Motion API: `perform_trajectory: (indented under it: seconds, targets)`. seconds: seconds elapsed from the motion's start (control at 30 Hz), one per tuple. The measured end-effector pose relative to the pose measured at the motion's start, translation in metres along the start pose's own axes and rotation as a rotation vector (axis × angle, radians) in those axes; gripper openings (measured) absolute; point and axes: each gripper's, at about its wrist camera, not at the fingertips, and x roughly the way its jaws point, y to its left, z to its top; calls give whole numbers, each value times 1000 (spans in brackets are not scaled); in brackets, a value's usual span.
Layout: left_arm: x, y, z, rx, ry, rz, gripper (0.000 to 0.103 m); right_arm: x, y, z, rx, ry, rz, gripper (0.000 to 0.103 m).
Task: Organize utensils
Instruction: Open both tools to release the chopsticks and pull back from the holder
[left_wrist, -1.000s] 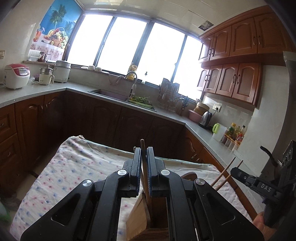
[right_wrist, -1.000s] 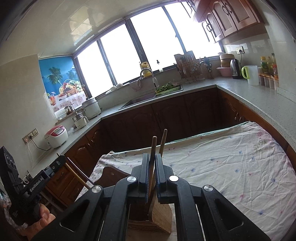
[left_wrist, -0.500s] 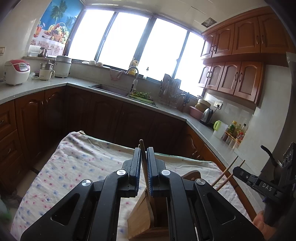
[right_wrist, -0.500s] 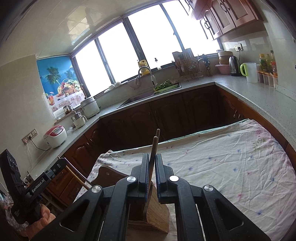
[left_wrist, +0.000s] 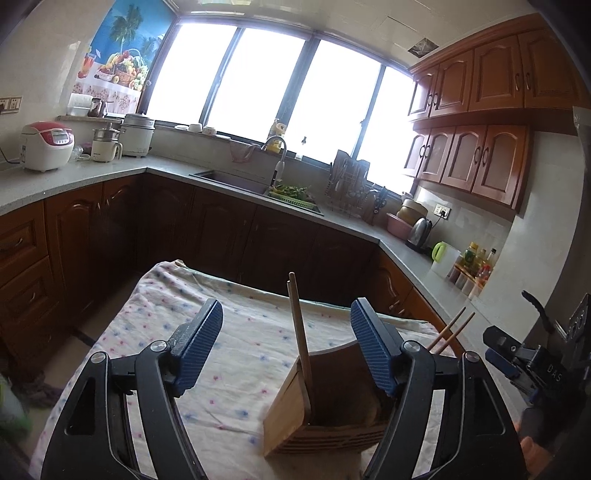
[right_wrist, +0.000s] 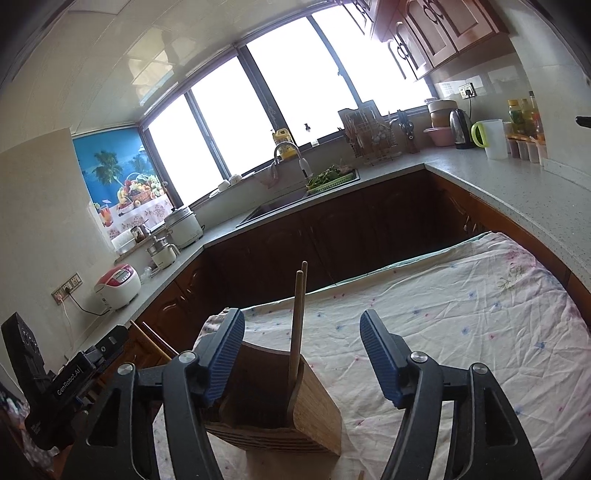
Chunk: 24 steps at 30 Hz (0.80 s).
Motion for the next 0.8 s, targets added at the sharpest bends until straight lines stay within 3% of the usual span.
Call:
perform_trajectory:
  seconds: [0.03, 0.1, 0.17, 0.33, 0.8]
  targets:
    - [-4, 1, -1, 0, 7, 6, 79, -4, 0, -2, 0, -6, 0, 94]
    - [-11, 2, -6, -5, 20, 15, 82, -13, 0, -6, -8, -15, -11, 98]
    - [-17, 3, -12, -4, 42, 23, 89, -21, 1, -11, -18, -4, -14, 99]
    - [-31, 0, -32, 21, 109, 29, 92, -40, 4, -27, -43, 28, -10, 100]
    - [-73, 0, -78, 46, 224, 14, 93, -99, -12, -78, -64, 95, -82, 102]
